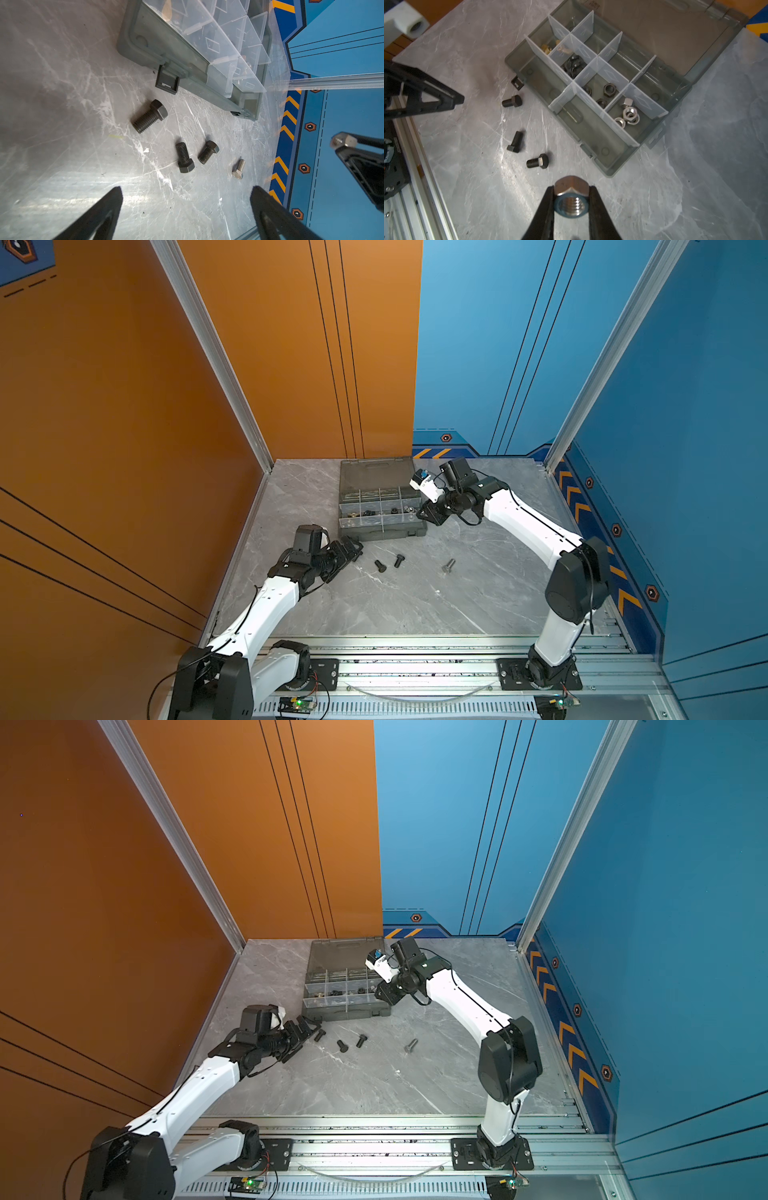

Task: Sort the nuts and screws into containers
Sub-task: 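Lift the silver nut with the right gripper over the box, then open the right gripper over the nut compartment while the left reaches for a bolt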

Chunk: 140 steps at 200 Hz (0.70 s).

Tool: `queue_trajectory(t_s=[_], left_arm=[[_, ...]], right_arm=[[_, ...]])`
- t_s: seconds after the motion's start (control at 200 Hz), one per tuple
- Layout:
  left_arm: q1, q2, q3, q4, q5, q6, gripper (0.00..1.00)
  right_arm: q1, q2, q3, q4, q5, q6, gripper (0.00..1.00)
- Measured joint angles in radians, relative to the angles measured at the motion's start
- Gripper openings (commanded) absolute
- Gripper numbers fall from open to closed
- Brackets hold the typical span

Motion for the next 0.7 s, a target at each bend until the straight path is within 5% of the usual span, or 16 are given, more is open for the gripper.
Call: queue_trajectory(t_s=[0.34, 0.701], left_arm=[[0.007, 0.000, 0.000, 0.000, 0.005, 0.000, 0.98], [0.008, -0.010, 0.000, -0.017, 0.007, 0.004, 0.98]], right_arm=[[-0.045, 0.300, 0.222, 0.042, 0.009, 0.085, 0.00], [-0.048, 0.463, 0.341, 0.087, 0.048, 0.157, 0.02]])
